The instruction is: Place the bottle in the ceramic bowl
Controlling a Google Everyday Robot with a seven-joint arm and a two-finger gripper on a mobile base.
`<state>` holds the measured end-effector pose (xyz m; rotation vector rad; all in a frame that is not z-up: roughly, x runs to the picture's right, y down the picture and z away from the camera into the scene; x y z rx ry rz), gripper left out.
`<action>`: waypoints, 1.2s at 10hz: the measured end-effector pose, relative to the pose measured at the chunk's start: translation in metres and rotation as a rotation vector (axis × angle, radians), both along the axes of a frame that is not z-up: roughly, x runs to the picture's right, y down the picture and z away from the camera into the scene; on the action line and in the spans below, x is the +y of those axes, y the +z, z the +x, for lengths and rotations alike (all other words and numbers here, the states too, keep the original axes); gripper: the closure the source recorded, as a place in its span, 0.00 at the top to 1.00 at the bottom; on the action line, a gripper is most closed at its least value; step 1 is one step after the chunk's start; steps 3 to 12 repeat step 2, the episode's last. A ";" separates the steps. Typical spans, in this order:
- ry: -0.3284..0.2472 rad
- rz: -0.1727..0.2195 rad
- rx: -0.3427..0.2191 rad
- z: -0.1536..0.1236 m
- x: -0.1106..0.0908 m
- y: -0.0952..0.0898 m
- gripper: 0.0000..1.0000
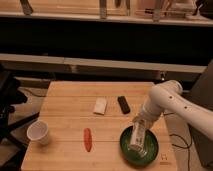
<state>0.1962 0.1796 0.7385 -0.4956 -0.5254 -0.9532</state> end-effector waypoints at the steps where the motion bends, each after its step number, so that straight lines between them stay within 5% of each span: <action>1: 0.001 0.000 -0.001 0.001 0.000 0.000 0.77; 12: 0.002 -0.001 -0.001 0.002 0.000 0.000 0.77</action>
